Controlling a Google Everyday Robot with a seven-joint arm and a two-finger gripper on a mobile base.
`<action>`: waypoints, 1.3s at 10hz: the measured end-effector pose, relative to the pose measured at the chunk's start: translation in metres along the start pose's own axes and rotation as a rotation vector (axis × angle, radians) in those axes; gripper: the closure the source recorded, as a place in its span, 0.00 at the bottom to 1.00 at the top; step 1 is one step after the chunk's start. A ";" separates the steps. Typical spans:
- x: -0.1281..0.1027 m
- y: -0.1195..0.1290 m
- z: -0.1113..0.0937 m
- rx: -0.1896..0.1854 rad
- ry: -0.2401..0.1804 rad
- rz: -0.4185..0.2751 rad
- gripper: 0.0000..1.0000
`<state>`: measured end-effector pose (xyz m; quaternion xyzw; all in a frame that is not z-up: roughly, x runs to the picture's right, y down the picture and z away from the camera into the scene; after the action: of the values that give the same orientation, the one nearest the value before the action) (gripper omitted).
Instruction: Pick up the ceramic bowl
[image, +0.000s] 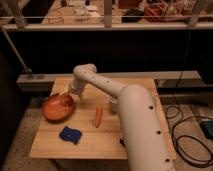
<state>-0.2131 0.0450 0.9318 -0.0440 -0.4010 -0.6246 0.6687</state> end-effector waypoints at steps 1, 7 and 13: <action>0.002 0.000 0.003 -0.018 -0.022 -0.014 0.20; 0.005 -0.004 0.020 -0.075 -0.090 -0.091 0.20; -0.003 -0.009 0.029 -0.102 -0.093 -0.118 0.34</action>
<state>-0.2346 0.0619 0.9452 -0.0833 -0.4011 -0.6798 0.6083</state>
